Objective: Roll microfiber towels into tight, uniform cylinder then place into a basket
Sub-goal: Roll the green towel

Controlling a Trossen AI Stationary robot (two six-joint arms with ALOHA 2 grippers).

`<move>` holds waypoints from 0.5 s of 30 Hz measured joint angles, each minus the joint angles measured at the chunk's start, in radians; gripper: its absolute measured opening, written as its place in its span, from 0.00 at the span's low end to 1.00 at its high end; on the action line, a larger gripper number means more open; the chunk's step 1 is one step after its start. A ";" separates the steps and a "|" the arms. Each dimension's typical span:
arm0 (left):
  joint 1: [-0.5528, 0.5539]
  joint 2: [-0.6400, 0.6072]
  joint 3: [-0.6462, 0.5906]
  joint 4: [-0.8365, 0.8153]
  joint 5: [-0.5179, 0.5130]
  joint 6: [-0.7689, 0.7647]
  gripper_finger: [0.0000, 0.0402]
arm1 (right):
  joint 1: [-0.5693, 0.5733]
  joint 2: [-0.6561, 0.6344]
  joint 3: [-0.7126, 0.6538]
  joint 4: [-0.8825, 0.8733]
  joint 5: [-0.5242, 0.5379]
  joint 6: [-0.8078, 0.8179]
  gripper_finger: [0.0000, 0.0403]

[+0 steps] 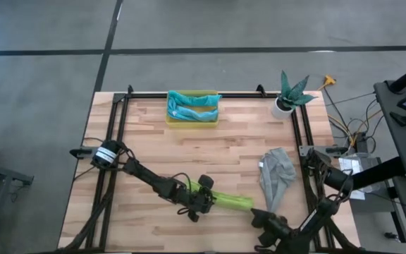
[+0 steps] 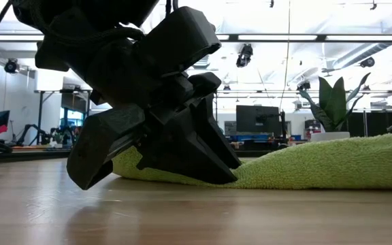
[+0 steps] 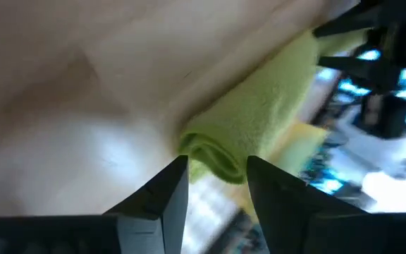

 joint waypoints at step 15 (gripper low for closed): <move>0.000 0.000 0.001 0.002 0.000 0.000 0.22 | -0.002 0.011 -0.014 0.003 0.128 -0.047 0.34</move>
